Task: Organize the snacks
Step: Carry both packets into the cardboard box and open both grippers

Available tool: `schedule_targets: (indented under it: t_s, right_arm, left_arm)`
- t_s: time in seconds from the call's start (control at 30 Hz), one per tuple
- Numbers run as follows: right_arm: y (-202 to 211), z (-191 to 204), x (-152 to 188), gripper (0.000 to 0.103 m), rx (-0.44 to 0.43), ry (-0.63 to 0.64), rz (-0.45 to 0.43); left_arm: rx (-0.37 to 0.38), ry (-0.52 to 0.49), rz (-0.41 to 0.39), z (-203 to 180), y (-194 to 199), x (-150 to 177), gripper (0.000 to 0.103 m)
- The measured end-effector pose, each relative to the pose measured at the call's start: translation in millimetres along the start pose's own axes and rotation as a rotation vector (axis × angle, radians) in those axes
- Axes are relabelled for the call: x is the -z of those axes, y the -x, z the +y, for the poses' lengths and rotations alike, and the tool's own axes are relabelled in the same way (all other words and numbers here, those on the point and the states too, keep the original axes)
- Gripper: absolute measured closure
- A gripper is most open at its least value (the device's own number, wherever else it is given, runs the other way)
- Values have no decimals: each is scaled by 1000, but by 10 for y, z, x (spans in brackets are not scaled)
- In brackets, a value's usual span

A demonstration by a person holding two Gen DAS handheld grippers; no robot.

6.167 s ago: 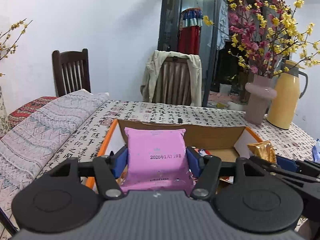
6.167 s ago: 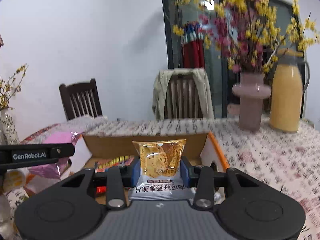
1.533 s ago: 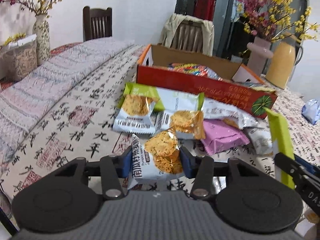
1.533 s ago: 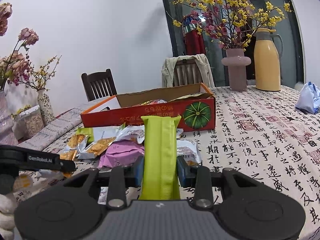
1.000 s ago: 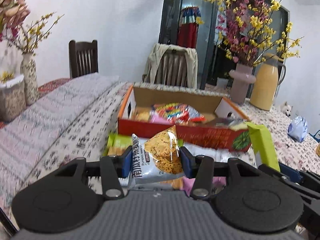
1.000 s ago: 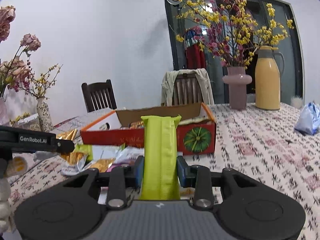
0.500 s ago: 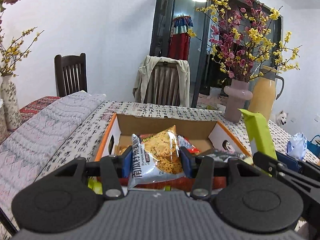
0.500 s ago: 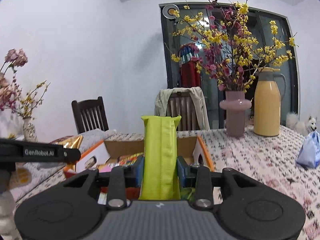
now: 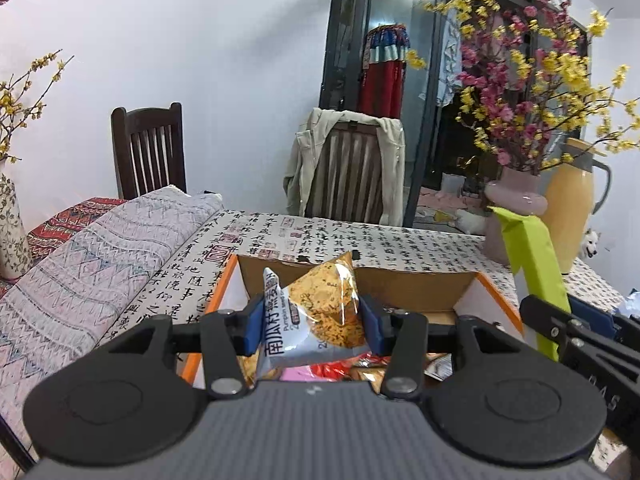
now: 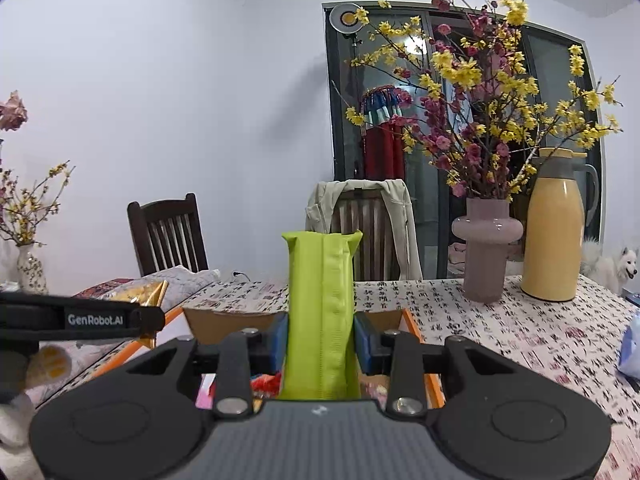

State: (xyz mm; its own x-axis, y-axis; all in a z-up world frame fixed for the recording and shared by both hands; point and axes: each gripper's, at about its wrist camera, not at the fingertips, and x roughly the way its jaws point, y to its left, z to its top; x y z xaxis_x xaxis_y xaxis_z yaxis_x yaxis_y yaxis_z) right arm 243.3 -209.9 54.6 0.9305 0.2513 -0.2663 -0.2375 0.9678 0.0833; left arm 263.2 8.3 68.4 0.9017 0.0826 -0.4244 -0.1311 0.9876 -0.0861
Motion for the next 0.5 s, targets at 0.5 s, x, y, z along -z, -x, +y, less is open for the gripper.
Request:
schedule_targets:
  t_s: [0.5]
  right_arm:
    - [-430, -19, 276, 69, -19, -17, 92]
  left_arm:
    - [15, 30, 13, 160, -278, 218, 48]
